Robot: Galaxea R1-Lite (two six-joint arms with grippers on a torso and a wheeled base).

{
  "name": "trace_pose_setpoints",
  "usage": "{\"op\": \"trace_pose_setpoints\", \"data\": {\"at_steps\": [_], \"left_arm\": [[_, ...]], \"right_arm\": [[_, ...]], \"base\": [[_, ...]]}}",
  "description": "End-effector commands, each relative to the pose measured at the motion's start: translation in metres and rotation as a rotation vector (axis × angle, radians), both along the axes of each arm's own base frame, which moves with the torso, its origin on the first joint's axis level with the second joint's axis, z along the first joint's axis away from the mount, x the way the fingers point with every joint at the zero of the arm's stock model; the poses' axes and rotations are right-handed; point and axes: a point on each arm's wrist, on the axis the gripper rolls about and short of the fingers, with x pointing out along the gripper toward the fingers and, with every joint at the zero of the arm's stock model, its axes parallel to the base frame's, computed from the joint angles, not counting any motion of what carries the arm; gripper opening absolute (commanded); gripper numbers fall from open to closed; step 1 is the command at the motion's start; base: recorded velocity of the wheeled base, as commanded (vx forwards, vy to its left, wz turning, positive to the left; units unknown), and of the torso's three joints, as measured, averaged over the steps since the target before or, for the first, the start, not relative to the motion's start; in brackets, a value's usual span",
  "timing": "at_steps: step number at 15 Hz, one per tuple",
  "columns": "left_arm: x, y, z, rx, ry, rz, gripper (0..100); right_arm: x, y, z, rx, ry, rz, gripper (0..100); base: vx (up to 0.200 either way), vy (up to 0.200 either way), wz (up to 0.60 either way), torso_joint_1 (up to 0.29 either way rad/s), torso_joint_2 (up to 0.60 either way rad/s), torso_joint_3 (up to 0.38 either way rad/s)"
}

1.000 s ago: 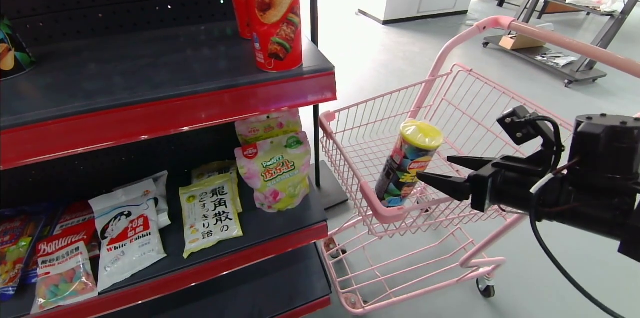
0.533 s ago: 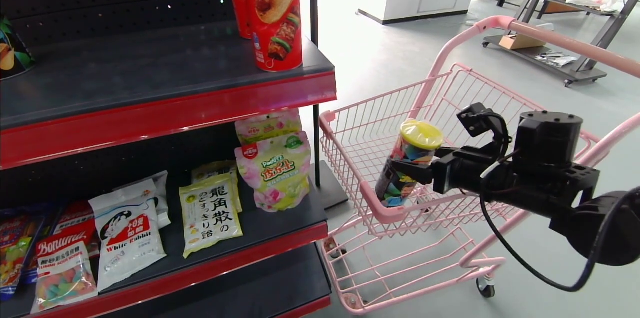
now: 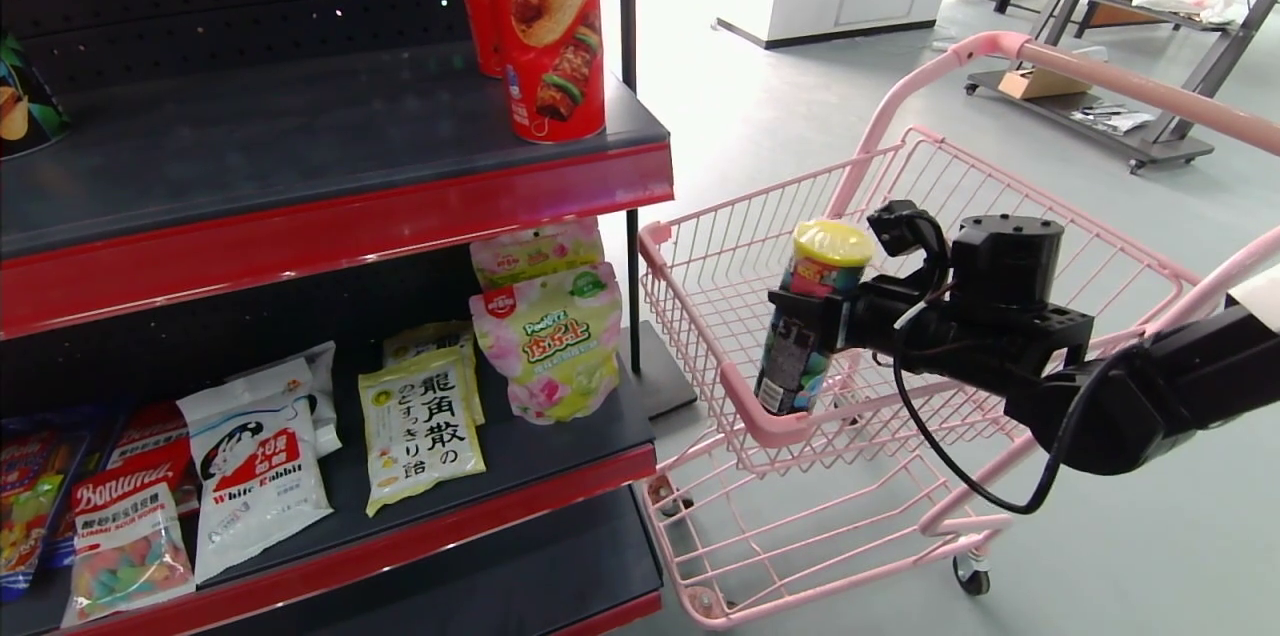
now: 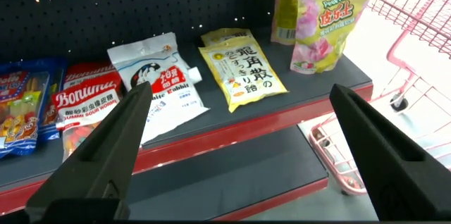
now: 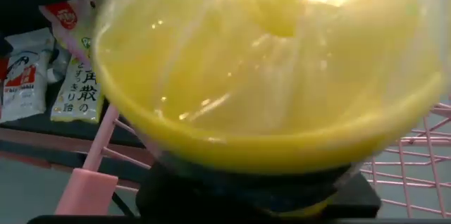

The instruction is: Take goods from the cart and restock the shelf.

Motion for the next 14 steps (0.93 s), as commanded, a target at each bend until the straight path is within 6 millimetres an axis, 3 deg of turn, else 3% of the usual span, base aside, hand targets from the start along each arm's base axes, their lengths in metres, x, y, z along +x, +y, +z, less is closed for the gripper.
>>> {"op": "trace_pose_setpoints", "data": {"at_steps": [1, 4, 7, 11, 14], "left_arm": [[0.0, 0.0, 0.0, 0.0, 0.001, 0.0, 100], [0.0, 0.0, 0.0, 0.0, 0.001, 0.0, 100], [0.0, 0.0, 0.0, 0.0, 0.001, 0.0, 100], [0.0, 0.0, 0.0, 0.0, 0.003, 0.0, 100], [0.0, 0.0, 0.0, 0.0, 0.001, -0.001, 100]], "right_arm": [[0.001, 0.0, -0.007, -0.004, 0.019, 0.0, 0], [0.0, 0.0, 0.001, 0.002, -0.002, 0.0, 0], [-0.019, -0.003, 0.056, 0.036, -0.106, 0.013, 0], [-0.072, -0.018, 0.139, 0.069, -0.198, 0.05, 0], [-0.089, -0.023, 0.165, 0.049, -0.318, 0.064, 0]], "base": [[0.0, 0.0, 0.0, 0.0, 0.0, 0.0], [0.0, 0.0, 0.0, 0.0, 0.0, 0.0], [0.0, 0.0, 0.0, 0.0, 0.0, 0.0], [0.0, 0.0, 0.0, 0.0, 0.0, 0.0], [0.0, 0.0, 0.0, 0.0, 0.0, 0.0]]}}
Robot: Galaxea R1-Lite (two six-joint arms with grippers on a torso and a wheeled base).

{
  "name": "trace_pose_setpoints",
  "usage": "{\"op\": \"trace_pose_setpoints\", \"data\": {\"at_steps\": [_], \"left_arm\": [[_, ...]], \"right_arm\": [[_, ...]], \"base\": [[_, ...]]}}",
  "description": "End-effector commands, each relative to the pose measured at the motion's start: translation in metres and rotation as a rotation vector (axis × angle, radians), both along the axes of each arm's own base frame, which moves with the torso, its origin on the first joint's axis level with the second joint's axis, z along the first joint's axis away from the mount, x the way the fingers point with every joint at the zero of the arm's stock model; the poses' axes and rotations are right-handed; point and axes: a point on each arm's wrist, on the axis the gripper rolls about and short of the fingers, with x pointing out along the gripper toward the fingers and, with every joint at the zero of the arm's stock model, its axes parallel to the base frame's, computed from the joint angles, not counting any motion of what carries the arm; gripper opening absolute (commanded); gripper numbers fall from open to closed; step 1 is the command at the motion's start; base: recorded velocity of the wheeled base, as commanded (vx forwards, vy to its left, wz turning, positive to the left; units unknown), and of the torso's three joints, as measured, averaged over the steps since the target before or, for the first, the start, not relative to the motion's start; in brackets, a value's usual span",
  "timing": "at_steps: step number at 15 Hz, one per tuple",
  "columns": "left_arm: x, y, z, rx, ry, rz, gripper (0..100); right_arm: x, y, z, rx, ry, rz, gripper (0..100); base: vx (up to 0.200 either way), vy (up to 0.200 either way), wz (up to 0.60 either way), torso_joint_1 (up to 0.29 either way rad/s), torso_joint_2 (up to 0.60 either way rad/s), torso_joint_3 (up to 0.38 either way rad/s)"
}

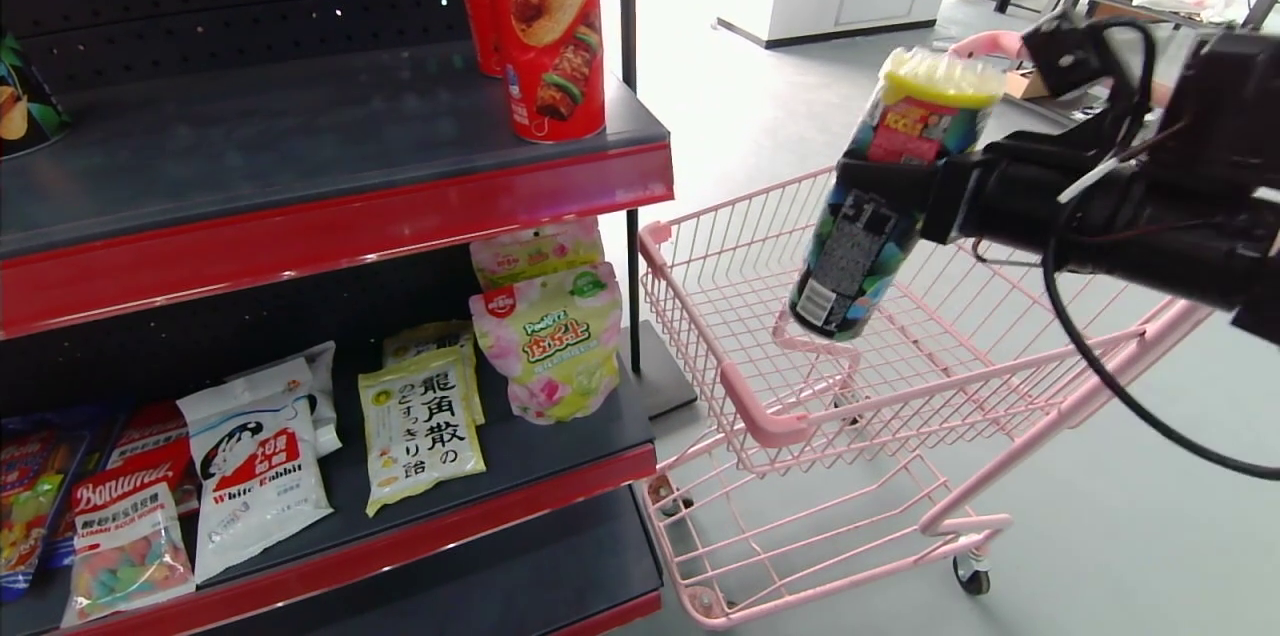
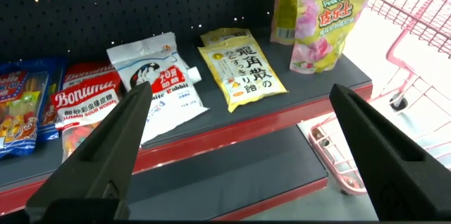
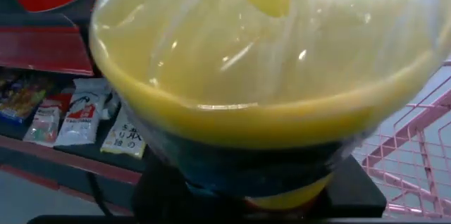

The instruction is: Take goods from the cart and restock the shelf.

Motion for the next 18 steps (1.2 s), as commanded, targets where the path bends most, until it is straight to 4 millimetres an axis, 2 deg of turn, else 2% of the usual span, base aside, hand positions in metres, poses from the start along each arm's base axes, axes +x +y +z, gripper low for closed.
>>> {"op": "trace_pose_setpoints", "data": {"at_steps": [1, 4, 9, 12, 16, 18], "left_arm": [[0.0, 0.0, 0.0, 0.0, 0.001, 0.0, 100], [0.0, 0.0, 0.0, 0.0, 0.001, 0.018, 100], [0.0, 0.0, 0.0, 0.0, 0.001, 0.018, 100], [0.0, 0.0, 0.0, 0.0, 0.001, 0.018, 100], [0.0, 0.0, 0.0, 0.0, 0.001, 0.018, 100], [0.0, 0.0, 0.0, 0.0, 0.001, 0.018, 100]], "right_arm": [[-0.037, -0.008, 0.03, 0.018, -0.112, 0.027, 0], [-0.064, 0.007, 0.019, 0.002, -0.094, 0.171, 0], [-0.051, 0.017, 0.01, -0.047, -0.088, 0.195, 0], [-0.066, 0.011, 0.015, -0.131, 0.097, 0.193, 0], [-0.054, 0.018, 0.014, -0.149, 0.109, 0.177, 0], [-0.056, 0.023, 0.014, -0.15, 0.109, 0.2, 0]], "base": [[0.0, 0.0, 0.0, 0.0, 0.0, 0.0], [0.0, 0.0, 0.0, 0.0, 0.0, 0.0], [0.0, 0.0, 0.0, 0.0, 0.0, 0.0], [0.0, 0.0, 0.0, 0.0, 0.0, 0.0], [0.0, 0.0, 0.0, 0.0, 0.0, 0.0], [0.0, 0.0, 0.0, 0.0, 0.0, 0.0]]}}
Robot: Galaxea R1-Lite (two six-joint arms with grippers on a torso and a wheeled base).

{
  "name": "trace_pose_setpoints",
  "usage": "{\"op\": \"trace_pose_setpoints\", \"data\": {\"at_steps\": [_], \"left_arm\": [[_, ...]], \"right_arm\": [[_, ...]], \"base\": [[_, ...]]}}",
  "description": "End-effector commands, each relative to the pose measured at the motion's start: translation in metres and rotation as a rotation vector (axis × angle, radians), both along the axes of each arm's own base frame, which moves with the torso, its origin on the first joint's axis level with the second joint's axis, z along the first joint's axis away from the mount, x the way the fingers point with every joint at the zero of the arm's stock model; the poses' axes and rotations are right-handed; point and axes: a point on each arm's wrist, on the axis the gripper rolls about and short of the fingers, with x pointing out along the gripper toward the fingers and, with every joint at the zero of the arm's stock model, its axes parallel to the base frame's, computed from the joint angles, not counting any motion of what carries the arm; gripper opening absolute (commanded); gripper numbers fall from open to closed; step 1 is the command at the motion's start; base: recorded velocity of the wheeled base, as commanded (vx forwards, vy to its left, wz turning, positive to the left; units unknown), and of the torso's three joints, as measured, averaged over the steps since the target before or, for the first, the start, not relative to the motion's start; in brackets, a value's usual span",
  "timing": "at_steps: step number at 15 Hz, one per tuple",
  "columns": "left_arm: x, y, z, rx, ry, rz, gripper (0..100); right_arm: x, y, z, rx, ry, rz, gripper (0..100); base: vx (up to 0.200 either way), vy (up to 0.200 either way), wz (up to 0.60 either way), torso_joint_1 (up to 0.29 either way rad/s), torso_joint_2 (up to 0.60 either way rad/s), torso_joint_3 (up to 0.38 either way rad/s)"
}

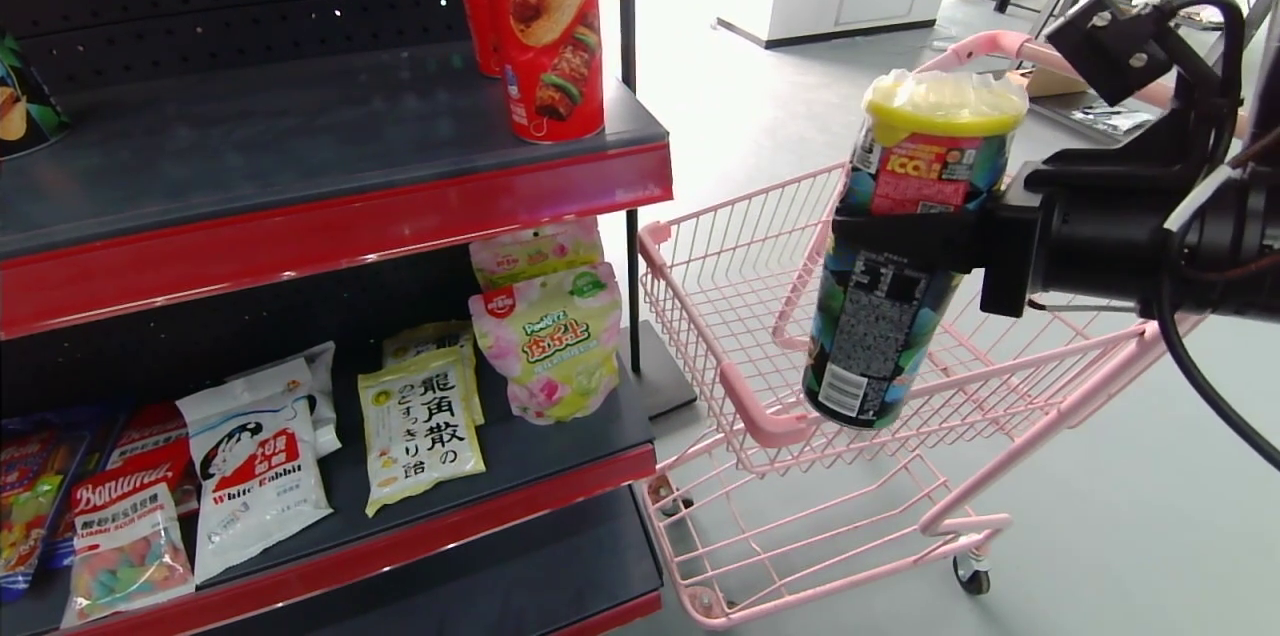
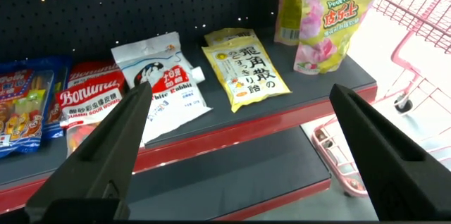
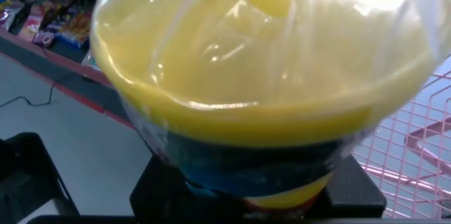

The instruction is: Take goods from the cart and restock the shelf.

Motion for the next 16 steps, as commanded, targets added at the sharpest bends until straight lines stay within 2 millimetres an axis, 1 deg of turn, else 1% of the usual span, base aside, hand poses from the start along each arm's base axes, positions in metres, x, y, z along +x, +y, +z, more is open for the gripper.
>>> {"op": "trace_pose_setpoints", "data": {"at_steps": [1, 2, 5, 9, 16], "left_arm": [[0.0, 0.0, 0.0, 0.0, 0.002, 0.001, 100], [0.0, 0.0, 0.0, 0.0, 0.002, 0.001, 100], [0.0, 0.0, 0.0, 0.0, 0.002, 0.001, 100], [0.0, 0.0, 0.0, 0.0, 0.002, 0.001, 100], [0.0, 0.0, 0.0, 0.0, 0.002, 0.001, 100]], "right_arm": [[0.001, 0.006, 0.0, 0.0, 0.0, 0.02, 0], [-0.002, 0.009, 0.003, 0.007, -0.005, 0.041, 0], [-0.008, 0.013, 0.003, 0.008, -0.009, 0.066, 0], [-0.012, 0.012, 0.005, 0.009, -0.016, 0.059, 0], [-0.022, 0.005, 0.001, 0.004, -0.011, 0.05, 0]], "base": [[0.0, 0.0, 0.0, 0.0, 0.0, 0.0], [0.0, 0.0, 0.0, 0.0, 0.0, 0.0], [0.0, 0.0, 0.0, 0.0, 0.0, 0.0], [0.0, 0.0, 0.0, 0.008, -0.03, -0.032], [0.0, 0.0, 0.0, 0.1, -0.44, -0.329]]}}
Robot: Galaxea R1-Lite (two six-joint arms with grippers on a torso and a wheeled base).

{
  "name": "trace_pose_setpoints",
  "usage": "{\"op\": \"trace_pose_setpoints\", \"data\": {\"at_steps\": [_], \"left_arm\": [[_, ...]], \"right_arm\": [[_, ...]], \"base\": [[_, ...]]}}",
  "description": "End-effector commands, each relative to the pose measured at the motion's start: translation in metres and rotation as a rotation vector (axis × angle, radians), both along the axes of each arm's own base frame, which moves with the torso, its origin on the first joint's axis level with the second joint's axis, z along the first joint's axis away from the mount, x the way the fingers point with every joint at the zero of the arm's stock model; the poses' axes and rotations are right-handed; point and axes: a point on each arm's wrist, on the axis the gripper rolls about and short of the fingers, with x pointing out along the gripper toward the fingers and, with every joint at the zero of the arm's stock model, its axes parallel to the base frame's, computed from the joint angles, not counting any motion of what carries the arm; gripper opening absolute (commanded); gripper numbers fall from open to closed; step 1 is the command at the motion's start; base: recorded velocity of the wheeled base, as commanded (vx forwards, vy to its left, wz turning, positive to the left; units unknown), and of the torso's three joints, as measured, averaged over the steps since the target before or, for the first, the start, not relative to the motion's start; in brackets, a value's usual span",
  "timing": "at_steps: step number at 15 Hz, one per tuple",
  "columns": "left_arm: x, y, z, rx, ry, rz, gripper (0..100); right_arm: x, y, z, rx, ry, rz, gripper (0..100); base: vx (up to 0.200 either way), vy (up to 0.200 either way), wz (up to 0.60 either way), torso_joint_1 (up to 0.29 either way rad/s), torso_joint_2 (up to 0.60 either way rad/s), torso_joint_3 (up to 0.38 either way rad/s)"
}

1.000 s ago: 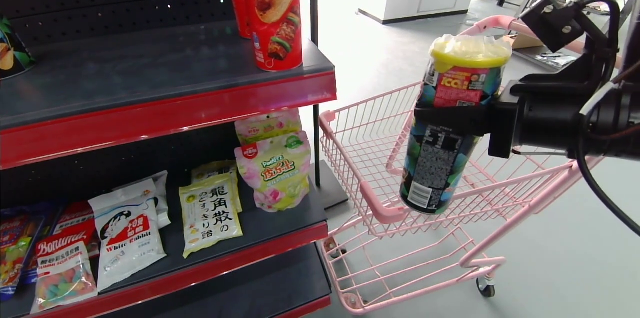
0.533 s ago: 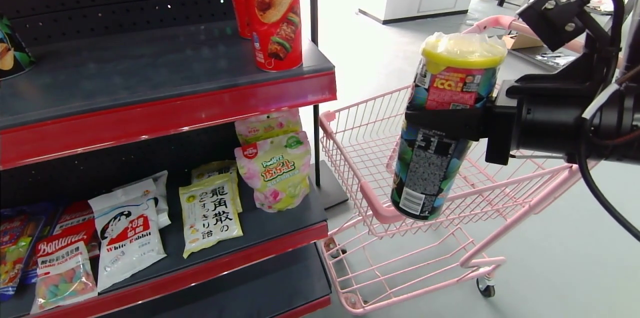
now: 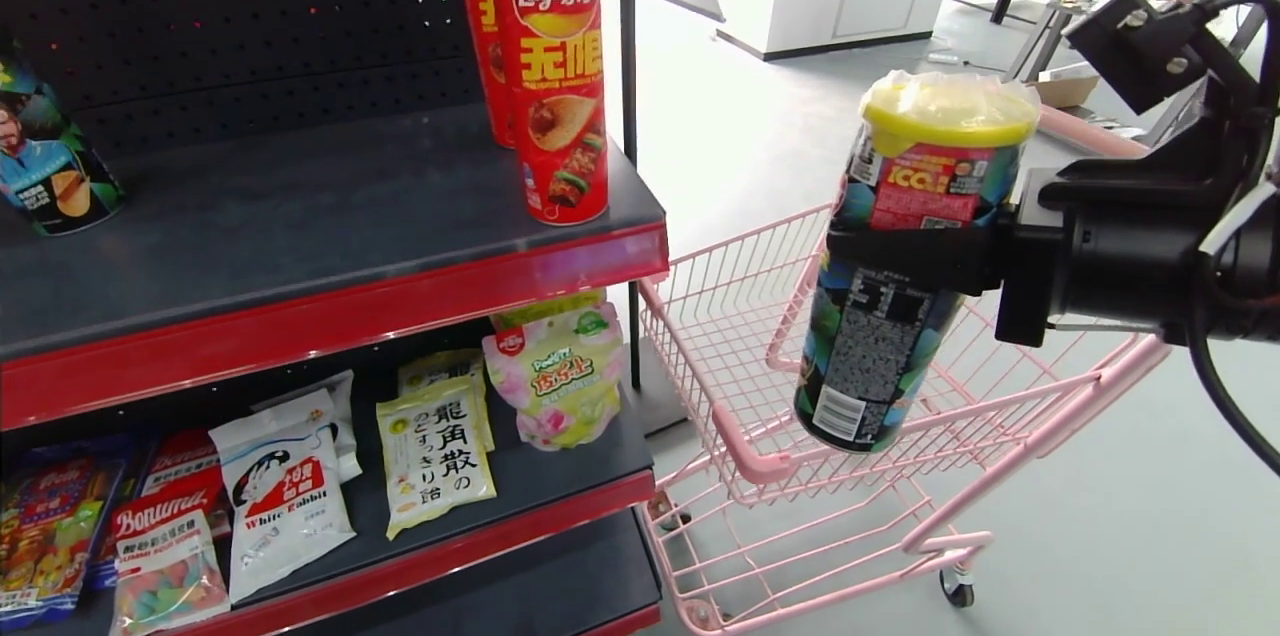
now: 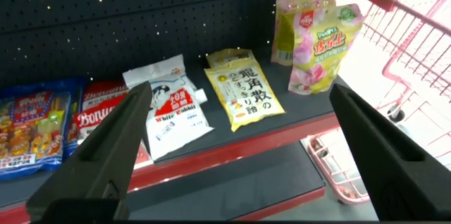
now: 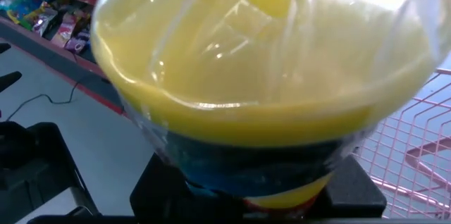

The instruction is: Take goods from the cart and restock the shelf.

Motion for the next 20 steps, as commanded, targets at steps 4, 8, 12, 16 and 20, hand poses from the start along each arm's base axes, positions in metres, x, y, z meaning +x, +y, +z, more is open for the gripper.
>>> {"op": "trace_pose_setpoints", "data": {"at_steps": [4, 8, 12, 16, 20], "left_arm": [[0.0, 0.0, 0.0, -0.001, 0.002, 0.001, 100], [0.0, 0.0, 0.0, -0.001, 0.002, 0.001, 100], [0.0, 0.0, 0.0, -0.001, 0.002, 0.001, 100], [0.0, 0.0, 0.0, -0.001, 0.002, 0.001, 100], [0.0, 0.0, 0.0, -0.001, 0.002, 0.001, 100]], "right_arm": [[-0.007, -0.004, -0.001, 0.0, -0.003, 0.001, 0], [-0.009, -0.006, 0.001, 0.004, -0.012, 0.001, 0], [-0.01, -0.007, -0.005, -0.025, -0.02, 0.006, 0], [-0.017, -0.011, -0.014, -0.045, -0.007, 0.009, 0], [-0.018, -0.012, -0.013, -0.044, -0.012, -0.002, 0]], "base": [[0.0, 0.0, 0.0, 0.165, -0.54, -0.373], [0.0, 0.0, 0.0, 0.194, -0.57, -0.373], [0.0, 0.0, 0.0, 0.217, -0.56, -0.347], [0.0, 0.0, 0.0, 0.134, -0.32, -0.194], [-0.15, 0.0, 0.0, 0.007, 0.0, -0.005]]}}
